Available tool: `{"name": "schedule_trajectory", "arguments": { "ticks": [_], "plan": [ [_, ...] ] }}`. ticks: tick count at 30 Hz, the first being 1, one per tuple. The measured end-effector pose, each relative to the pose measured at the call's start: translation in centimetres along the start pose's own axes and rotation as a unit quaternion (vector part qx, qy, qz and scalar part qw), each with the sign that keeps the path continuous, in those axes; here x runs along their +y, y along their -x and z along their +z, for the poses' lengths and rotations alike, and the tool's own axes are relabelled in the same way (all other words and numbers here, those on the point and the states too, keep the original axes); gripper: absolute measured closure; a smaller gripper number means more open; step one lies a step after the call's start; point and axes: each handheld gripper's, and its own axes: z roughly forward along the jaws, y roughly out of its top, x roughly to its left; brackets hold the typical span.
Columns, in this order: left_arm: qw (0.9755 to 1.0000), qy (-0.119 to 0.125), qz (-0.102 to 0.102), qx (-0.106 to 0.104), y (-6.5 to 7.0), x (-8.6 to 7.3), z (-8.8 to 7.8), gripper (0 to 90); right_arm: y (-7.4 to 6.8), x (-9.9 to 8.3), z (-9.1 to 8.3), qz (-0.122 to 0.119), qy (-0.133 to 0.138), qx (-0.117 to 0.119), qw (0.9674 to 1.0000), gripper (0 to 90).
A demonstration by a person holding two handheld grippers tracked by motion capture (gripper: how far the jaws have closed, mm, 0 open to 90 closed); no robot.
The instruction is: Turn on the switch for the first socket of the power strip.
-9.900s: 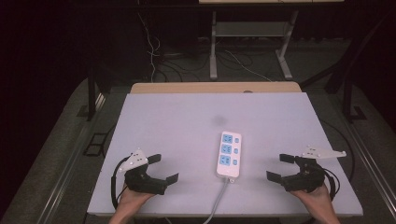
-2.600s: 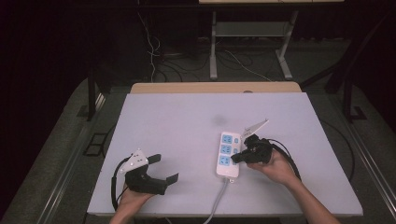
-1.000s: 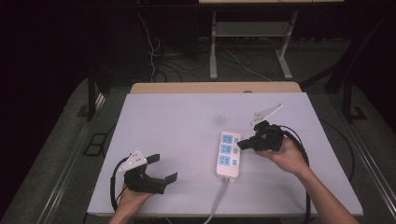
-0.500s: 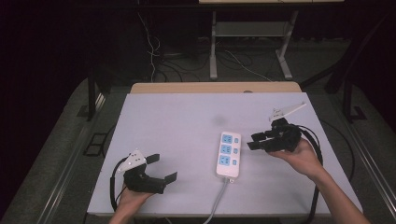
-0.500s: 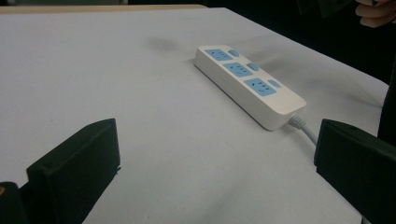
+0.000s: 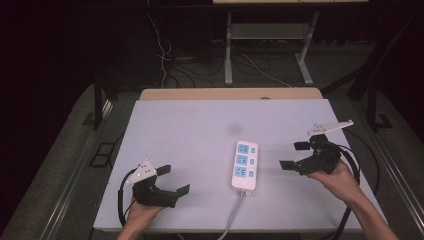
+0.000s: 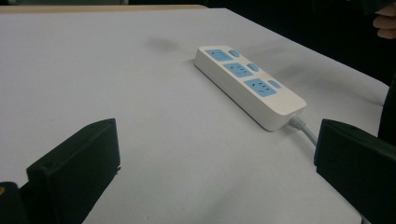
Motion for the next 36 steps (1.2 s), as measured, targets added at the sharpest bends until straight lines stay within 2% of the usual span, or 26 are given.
{"name": "schedule_trajectory", "arguments": {
  "ticks": [6,18,36],
  "plan": [
    [1.0000,0.000,0.000,0.000,0.0,0.0,0.0,0.0,-0.2,-1.3,-0.8,0.006,0.007,0.000,1.0000,0.1],
    [1.0000,0.000,0.000,0.000,0.0,0.0,-0.1,0.0,-0.2,-4.4,-0.9,0.022,0.018,-0.007,0.9996,0.1],
    [1.0000,-0.001,-0.002,-0.003,0.0,-0.1,-0.1,0.0,0.1,-9.4,0.8,0.058,0.054,-0.017,0.9967,0.1]
  ]
}}
